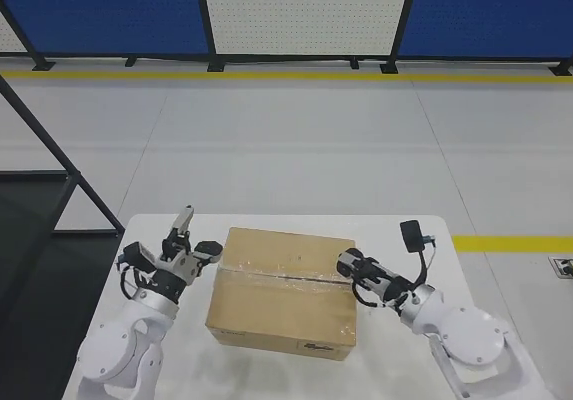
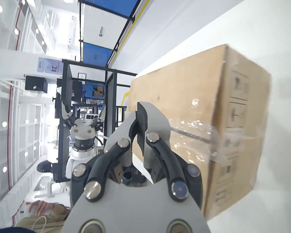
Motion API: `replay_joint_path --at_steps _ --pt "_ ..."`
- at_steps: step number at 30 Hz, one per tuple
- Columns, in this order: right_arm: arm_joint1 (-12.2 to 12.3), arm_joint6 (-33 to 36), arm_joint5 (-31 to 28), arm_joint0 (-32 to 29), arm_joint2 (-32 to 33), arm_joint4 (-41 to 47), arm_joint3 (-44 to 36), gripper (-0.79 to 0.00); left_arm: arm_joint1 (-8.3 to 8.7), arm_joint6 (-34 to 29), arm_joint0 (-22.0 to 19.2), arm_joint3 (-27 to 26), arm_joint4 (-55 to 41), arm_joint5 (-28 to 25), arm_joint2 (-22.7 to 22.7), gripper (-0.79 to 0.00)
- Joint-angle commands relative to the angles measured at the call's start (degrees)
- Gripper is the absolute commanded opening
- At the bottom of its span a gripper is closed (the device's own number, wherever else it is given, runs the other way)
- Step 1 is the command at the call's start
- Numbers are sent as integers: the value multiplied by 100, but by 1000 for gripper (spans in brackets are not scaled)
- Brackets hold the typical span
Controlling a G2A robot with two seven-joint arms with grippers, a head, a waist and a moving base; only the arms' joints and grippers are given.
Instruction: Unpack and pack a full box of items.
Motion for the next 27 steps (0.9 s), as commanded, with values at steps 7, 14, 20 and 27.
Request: replay_joint_path --at_steps 7,14,20,27 --pt "-5 3 6 53 -36 -9 34 -785 43 171 593 -183 -288 -155 -759 0" --pt "-38 193 56 200 -426 -235 95 -785 43 171 593 -183 -288 -155 -759 0" --pt "-388 381 787 1634 -1838 -297 1024 -785 26 395 601 -90 -414 -245 -767 0" --pt "-994 272 933 2883 -3047 336 2329 -785 16 979 813 83 -370 -445 -1021 0"
